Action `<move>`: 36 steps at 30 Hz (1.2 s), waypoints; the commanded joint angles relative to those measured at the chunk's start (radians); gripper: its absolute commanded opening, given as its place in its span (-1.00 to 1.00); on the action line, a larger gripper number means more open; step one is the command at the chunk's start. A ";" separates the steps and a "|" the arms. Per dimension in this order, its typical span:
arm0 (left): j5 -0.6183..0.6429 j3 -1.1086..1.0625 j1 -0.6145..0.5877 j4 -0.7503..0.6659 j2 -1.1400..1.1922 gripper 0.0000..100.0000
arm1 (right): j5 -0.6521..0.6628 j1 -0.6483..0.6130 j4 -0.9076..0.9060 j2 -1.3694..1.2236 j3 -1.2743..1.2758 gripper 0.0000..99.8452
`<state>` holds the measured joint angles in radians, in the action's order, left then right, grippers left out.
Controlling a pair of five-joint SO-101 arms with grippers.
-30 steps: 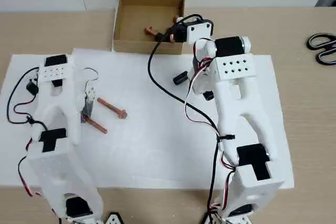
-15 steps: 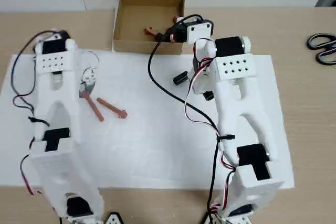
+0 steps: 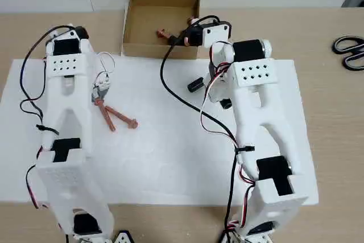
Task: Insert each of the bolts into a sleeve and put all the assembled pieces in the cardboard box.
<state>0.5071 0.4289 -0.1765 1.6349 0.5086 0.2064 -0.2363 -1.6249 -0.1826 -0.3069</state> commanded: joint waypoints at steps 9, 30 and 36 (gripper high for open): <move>0.078 0.005 0.002 -0.112 0.146 -0.92 | -0.005 0.005 -0.002 0.067 -0.043 -0.99; 0.078 0.001 0.006 0.026 0.034 -0.82 | -0.003 0.005 0.008 0.067 -0.044 -0.99; 0.078 0.001 0.002 0.014 0.074 -0.80 | -0.005 0.005 0.008 0.067 -0.044 -0.99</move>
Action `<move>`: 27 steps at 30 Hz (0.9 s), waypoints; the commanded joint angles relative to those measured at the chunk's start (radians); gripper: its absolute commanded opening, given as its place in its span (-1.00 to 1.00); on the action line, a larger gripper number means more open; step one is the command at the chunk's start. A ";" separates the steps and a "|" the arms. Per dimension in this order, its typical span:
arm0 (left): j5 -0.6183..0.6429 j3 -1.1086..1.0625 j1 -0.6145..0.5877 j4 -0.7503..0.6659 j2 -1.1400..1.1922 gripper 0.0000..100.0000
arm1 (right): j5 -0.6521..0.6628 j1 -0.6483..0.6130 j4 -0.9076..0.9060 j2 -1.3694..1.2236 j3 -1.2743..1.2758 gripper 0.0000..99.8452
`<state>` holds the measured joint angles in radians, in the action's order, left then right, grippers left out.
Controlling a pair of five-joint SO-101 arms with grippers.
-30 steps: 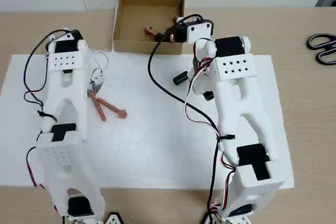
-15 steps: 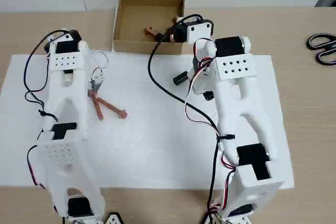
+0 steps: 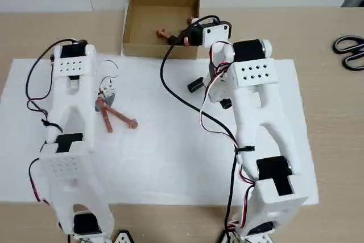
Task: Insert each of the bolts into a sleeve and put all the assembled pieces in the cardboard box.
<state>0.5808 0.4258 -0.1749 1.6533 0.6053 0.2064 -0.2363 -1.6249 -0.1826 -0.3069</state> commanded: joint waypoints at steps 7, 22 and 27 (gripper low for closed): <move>0.006 0.008 -0.028 -0.066 0.069 -0.80 | -0.005 0.005 0.007 0.067 -0.044 -0.99; 0.006 0.008 -0.025 -0.104 0.077 -0.99 | -0.005 0.005 0.008 0.061 -0.044 -0.99; 0.006 0.008 -0.021 -0.097 0.074 -0.99 | -0.005 0.005 0.008 0.061 -0.044 -0.99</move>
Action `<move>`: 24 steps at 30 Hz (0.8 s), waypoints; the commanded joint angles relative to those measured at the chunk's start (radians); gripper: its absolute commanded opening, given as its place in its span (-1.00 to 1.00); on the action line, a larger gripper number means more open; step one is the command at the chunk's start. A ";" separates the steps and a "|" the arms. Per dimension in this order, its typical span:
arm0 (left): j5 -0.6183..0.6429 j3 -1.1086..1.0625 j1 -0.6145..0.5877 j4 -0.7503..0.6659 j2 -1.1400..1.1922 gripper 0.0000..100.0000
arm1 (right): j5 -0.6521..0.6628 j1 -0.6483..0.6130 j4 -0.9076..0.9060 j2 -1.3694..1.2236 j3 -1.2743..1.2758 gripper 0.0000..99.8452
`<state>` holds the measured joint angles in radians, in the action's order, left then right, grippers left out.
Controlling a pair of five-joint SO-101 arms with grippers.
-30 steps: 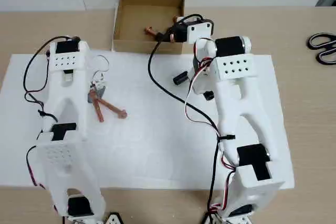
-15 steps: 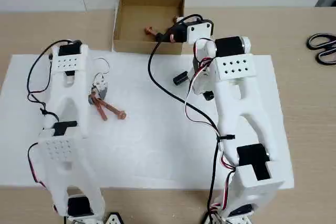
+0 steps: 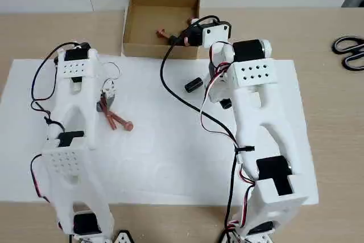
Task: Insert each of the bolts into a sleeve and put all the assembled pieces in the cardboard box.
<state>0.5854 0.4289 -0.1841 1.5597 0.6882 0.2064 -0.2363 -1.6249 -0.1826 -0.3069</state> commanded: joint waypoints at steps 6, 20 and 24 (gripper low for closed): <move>0.000 0.084 0.018 0.117 -0.009 -0.99 | -0.003 0.005 0.008 0.064 -0.044 -0.99; -0.002 0.191 0.132 0.193 -0.098 -0.99 | -0.002 0.019 -0.001 0.067 -0.044 -0.99; -0.003 0.189 0.143 0.169 -0.101 -0.99 | -0.002 0.031 -0.001 0.067 -0.044 -0.99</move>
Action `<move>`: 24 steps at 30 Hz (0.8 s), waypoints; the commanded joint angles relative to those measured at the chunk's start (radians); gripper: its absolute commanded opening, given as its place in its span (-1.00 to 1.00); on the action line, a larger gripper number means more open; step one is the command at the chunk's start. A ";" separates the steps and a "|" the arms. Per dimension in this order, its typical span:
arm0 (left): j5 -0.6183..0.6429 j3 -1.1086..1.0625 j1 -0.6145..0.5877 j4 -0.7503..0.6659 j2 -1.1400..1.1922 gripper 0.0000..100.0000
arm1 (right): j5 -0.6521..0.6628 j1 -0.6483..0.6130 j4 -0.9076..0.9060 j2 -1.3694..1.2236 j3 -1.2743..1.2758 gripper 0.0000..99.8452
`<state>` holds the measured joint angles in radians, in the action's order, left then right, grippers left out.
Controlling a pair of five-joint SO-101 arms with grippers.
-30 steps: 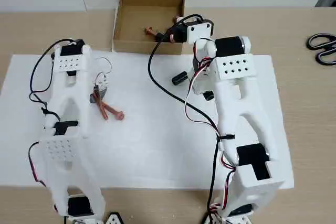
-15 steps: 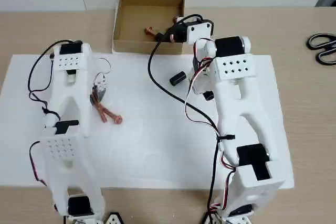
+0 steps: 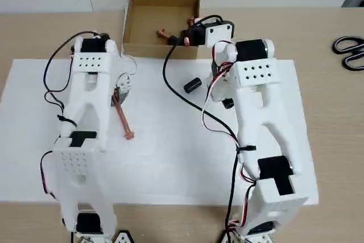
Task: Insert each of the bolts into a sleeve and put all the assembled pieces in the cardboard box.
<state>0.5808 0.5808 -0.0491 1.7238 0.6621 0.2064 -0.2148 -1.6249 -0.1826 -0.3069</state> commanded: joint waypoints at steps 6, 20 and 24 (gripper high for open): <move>0.000 0.045 0.002 -0.089 0.061 -0.98 | -0.002 0.008 -0.001 0.067 -0.044 -0.99; -0.080 0.085 -0.002 -0.130 0.138 -0.79 | -0.002 0.010 -0.002 0.067 -0.044 -0.99; -0.080 0.162 -0.002 -0.072 0.138 -0.77 | -0.002 0.010 -0.001 0.067 -0.044 -0.99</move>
<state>0.5056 0.6667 -0.0522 1.6318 0.8109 0.2064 -0.2133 -1.6249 -0.1826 -0.3069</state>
